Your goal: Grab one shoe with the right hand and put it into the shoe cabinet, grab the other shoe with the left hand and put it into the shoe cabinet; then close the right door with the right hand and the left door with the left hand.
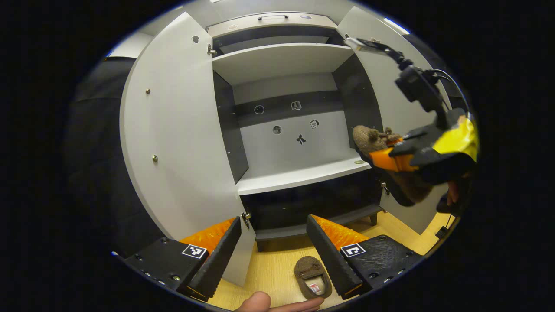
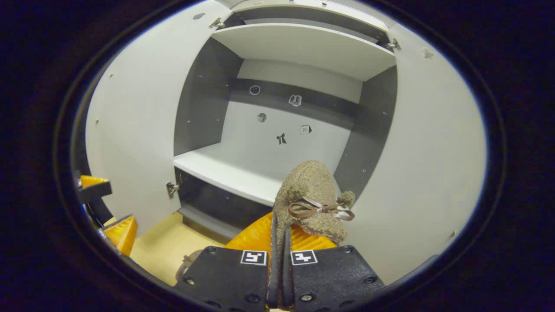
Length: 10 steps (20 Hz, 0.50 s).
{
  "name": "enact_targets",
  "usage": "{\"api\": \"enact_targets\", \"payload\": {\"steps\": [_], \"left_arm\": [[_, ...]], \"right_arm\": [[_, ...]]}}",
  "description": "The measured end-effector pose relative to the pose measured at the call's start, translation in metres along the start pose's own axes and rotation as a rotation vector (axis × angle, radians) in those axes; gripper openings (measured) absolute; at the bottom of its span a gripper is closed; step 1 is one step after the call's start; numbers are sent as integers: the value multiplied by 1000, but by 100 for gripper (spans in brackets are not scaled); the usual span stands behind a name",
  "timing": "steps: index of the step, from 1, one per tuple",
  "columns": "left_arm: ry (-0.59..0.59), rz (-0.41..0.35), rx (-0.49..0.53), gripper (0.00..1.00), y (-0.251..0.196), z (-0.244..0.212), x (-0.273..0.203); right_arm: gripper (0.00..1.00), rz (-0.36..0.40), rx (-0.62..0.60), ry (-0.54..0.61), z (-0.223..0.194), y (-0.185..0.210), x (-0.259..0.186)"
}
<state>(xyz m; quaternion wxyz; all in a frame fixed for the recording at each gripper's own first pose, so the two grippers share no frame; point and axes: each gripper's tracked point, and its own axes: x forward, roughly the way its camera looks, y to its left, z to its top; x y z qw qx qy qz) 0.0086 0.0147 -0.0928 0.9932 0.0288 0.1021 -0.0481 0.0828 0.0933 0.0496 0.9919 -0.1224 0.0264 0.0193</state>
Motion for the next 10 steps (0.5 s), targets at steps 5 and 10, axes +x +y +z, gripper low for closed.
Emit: {"api": "enact_targets", "payload": {"steps": [5,10], "left_arm": [[68,40,-16,96,27,-38,-22],[146,127,-61,96,63,-67,-39]], "right_arm": [[7,-39,-11,72,48,-13,108],[8,-50,0,178,57,-18,208]]}}
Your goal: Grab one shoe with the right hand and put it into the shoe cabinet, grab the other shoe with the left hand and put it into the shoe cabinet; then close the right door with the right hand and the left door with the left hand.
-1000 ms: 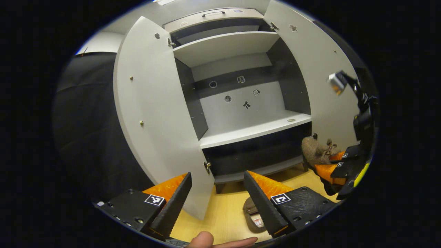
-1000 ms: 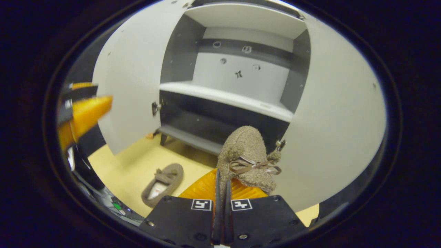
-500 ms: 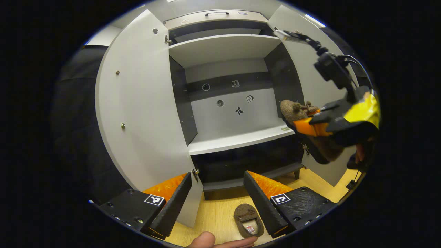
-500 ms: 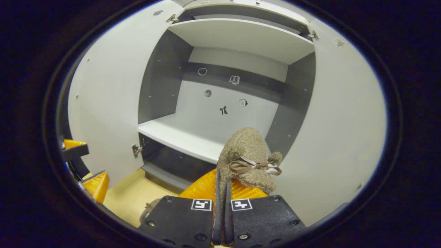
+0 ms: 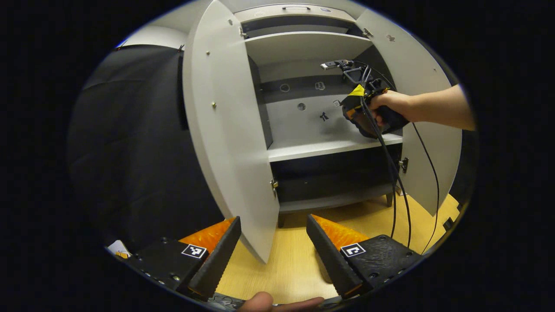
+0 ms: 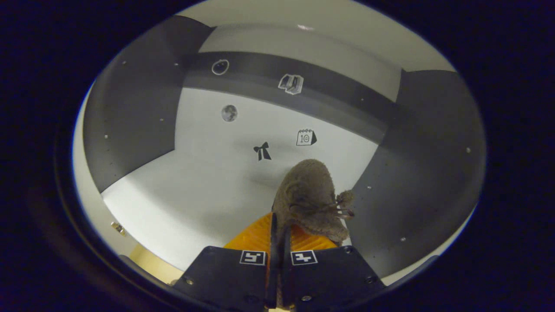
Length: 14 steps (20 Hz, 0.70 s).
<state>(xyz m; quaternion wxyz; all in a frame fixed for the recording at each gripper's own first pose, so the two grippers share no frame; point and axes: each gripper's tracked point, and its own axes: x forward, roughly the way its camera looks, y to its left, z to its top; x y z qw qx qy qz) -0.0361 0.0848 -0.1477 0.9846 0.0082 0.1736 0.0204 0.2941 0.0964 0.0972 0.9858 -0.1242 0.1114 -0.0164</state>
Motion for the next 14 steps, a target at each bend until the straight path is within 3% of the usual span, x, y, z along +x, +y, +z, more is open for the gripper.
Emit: {"api": "enact_targets", "payload": {"steps": [3,6,8,9,11,12,14], "left_arm": [[25,35,-3,96,15,-8,-2],[36,36,-10,96,15,-12,-1],[42,23,-9,96,12,-12,-1],[40,15,-11,96,9,-12,0],[38,-10,-18,96,-6,-9,6],[31,-18,-22,96,-13,-5,9],[17,-46,-33,96,-26,4,18]], "right_arm": [[14,42,-18,72,-13,9,20],[20,56,20,50,-10,5,0],[31,104,47,30,-11,8,-28],[47,97,42,5,-13,1,-45],[59,72,56,-85,-11,-15,-87],[51,89,93,-154,-8,-16,-114],[52,147,161,-297,-9,-13,-180]]}}
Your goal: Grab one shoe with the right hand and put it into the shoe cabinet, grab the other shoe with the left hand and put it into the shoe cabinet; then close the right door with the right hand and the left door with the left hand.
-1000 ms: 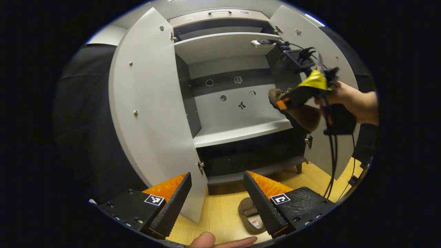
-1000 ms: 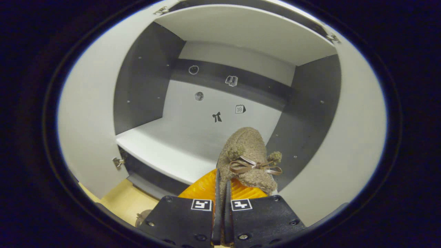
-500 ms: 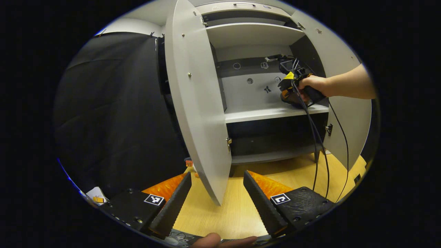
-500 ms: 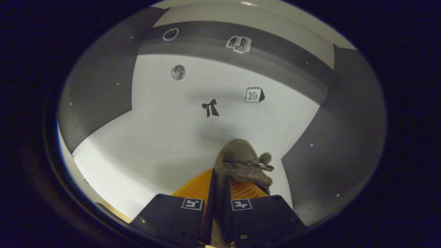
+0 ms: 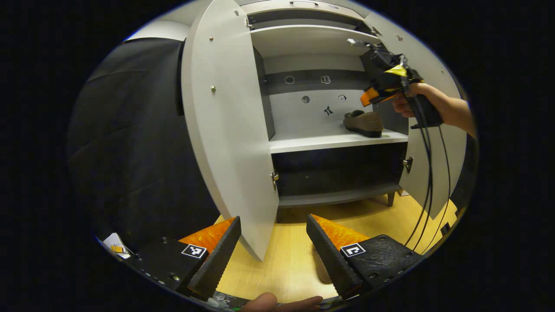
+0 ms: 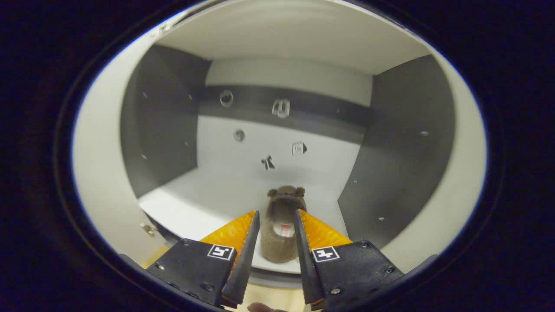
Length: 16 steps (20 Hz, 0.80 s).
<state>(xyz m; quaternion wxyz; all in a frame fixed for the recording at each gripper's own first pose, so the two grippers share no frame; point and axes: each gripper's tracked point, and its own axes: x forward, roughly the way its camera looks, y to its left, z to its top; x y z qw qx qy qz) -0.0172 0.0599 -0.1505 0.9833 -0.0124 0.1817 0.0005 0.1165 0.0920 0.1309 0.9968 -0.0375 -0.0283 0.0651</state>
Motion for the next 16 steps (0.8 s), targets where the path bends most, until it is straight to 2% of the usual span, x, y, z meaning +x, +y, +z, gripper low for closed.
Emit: {"api": "enact_targets", "payload": {"steps": [3,6,9,10,11,12,13,14,16], "left_arm": [[-12,-23,-2,96,-15,9,10],[-56,-27,-11,96,-26,28,16],[-74,-43,15,96,-38,39,18],[-79,-46,31,96,-42,40,19],[-79,-55,42,96,-47,39,20],[-70,-69,47,96,-52,36,21],[-59,-80,50,96,-58,30,23],[-38,-91,53,96,-64,20,27],[49,-126,54,96,-80,-17,36]], "right_arm": [[85,21,55,-93,-31,13,-90],[85,-64,19,-143,-89,10,-143],[88,-5,22,27,-151,28,-156],[96,5,51,52,-152,25,-153],[96,2,82,54,-150,19,-150],[92,-13,102,50,-146,13,-148],[95,-28,110,52,-145,9,-149],[91,-34,103,58,-147,8,-152],[92,-25,53,79,-151,8,-157]]}}
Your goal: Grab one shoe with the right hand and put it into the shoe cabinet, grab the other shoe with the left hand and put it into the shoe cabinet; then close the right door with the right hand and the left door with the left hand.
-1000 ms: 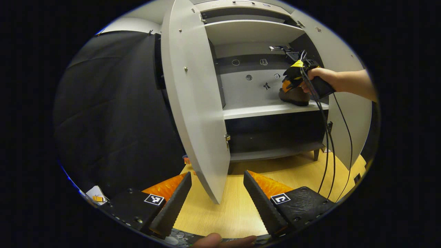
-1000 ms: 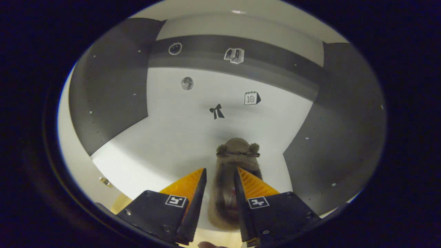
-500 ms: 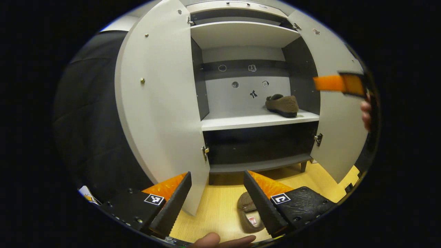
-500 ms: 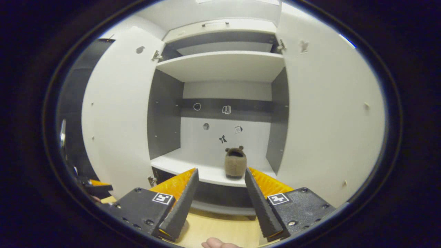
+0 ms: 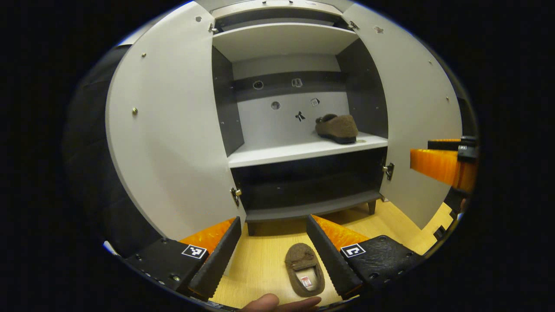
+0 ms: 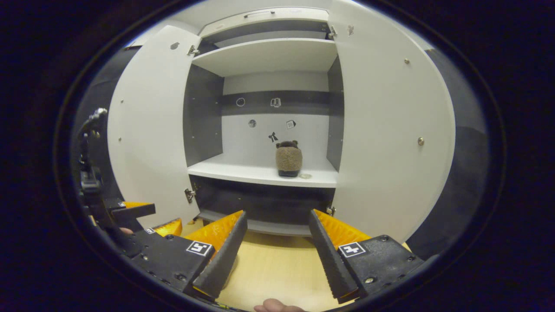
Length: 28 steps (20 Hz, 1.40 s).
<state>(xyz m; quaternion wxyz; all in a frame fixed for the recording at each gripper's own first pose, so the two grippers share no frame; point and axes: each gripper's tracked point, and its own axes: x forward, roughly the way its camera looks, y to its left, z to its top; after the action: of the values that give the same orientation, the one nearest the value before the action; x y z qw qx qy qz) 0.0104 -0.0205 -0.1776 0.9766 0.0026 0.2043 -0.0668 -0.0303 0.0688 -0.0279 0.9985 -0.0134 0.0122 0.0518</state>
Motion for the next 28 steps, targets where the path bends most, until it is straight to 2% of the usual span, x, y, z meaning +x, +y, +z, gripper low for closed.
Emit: {"api": "enact_targets", "payload": {"steps": [3,4,5,8,10,11,13,14,15,16,17,18,19,20,22,23,24,25,28], "left_arm": [[130,-3,14,96,-11,-66,16],[182,0,15,100,-12,-90,21],[238,-4,7,97,-14,-115,24],[423,-35,-33,97,-25,-182,28],[449,-22,-51,97,-25,-198,34],[445,-12,-54,96,-23,-198,41],[457,-27,-75,93,-26,-203,51],[465,-39,-81,100,-30,-207,60],[474,-82,-105,86,-38,-209,64],[493,-127,-135,81,-49,-212,65],[480,-122,-130,55,-48,-209,69],[485,-119,-127,30,-46,-211,72],[474,-109,-116,31,-47,-207,70],[469,-82,-98,28,-41,-206,69],[462,-64,-112,8,-36,-196,64],[437,-69,-133,10,-37,-182,59],[402,-75,-144,20,-38,-165,52],[343,-70,-145,9,-36,-140,47],[187,-71,-167,8,-25,-58,28]], "right_arm": [[92,0,-39,39,-6,-6,-5],[92,-4,-42,51,-7,-9,-5],[92,-10,-46,64,-8,-11,-6],[92,-1,-68,98,-12,-10,-8],[96,9,-93,109,-13,-5,-10],[92,14,-116,119,-16,-3,-12],[92,16,-168,132,-19,-2,-14],[92,10,-180,137,-20,-4,-14],[92,2,-184,146,-21,-6,-15],[96,-3,-183,156,-23,-8,-15],[92,-8,-181,164,-25,-9,-16],[92,-9,-180,171,-27,-10,-16],[92,-4,-181,175,-27,-8,-17],[92,3,-182,177,-28,-6,-18],[92,5,-186,172,-26,-5,-18],[91,9,-184,171,-26,-3,-19],[91,12,-180,172,-27,-1,-19],[91,14,-173,172,-28,-1,-18],[92,43,-119,160,-27,9,-15]]}}
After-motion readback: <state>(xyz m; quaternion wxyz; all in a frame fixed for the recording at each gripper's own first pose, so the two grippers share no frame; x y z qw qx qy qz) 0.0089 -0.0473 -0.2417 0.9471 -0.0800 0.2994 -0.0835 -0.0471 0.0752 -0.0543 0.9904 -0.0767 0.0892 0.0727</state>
